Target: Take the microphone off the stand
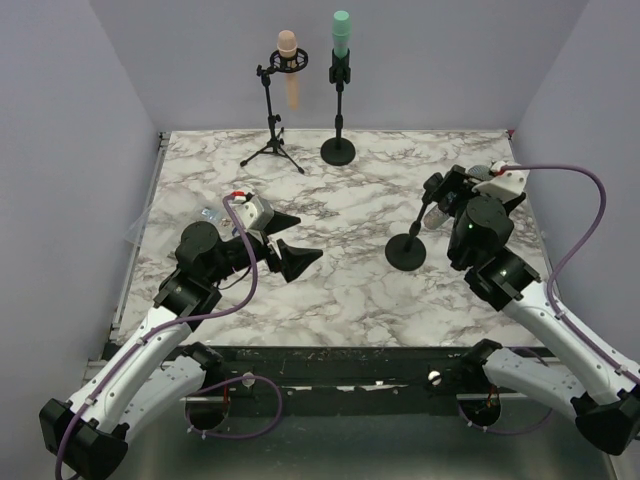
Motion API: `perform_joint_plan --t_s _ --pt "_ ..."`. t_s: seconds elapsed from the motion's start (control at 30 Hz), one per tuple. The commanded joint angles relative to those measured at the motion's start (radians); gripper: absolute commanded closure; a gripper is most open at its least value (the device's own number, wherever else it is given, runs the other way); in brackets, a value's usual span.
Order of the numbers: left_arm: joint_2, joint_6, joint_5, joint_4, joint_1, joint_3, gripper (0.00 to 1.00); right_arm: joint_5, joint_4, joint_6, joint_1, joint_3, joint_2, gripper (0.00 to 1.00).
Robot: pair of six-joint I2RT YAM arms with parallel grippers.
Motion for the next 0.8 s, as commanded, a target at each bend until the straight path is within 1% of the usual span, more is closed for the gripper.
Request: perform_joint_plan --t_s 0.0,0.03,0.1,0.13,0.17,0.27,0.37,0.4,0.5,0.67,0.73,0.77 --pt "-0.009 0.006 0.019 0.013 -0.007 -0.009 0.01 -0.135 0.008 0.044 -0.09 -0.003 0.006 0.12" --pt "-0.008 0.006 0.02 0.012 -0.007 -0.009 0.01 -0.143 0.02 0.036 -0.099 -0.012 0.005 0.17" --pt "-0.006 0.007 0.022 0.01 -0.007 -0.007 0.01 -0.158 0.048 0.012 -0.104 -0.028 0.0 0.3" --pt "-0.007 0.01 0.022 0.007 -0.007 -0.007 0.01 -0.17 0.063 -0.004 -0.106 -0.043 -0.006 0.34" --pt "-0.007 0.013 0.022 0.005 -0.008 -0.007 0.01 -0.182 0.079 -0.013 -0.106 -0.054 -0.014 0.37" --pt "-0.01 0.023 0.021 0.003 -0.009 -0.006 0.01 -0.28 0.127 -0.061 -0.107 -0.09 -0.038 0.44" --pt "-0.011 0.031 0.023 0.003 -0.009 -0.006 0.01 -0.36 0.131 -0.086 -0.108 -0.099 -0.053 0.54" --pt "-0.008 0.032 0.027 0.003 -0.009 -0.006 0.01 -0.405 0.133 -0.099 -0.108 -0.105 -0.063 0.57" --pt "-0.005 0.037 0.049 0.002 -0.009 -0.006 0.01 -0.505 0.134 -0.104 -0.107 -0.116 -0.094 0.71" --pt "-0.007 0.015 0.052 0.006 -0.011 0.004 0.01 -0.689 0.082 -0.054 -0.107 -0.085 -0.107 0.92" --pt "-0.008 -0.002 0.045 -0.003 -0.012 0.02 0.01 -0.798 0.063 -0.023 -0.107 -0.057 -0.093 0.99" --pt "-0.008 -0.01 0.036 -0.014 -0.012 0.033 0.01 -0.86 0.052 -0.004 -0.107 -0.043 -0.083 0.99"
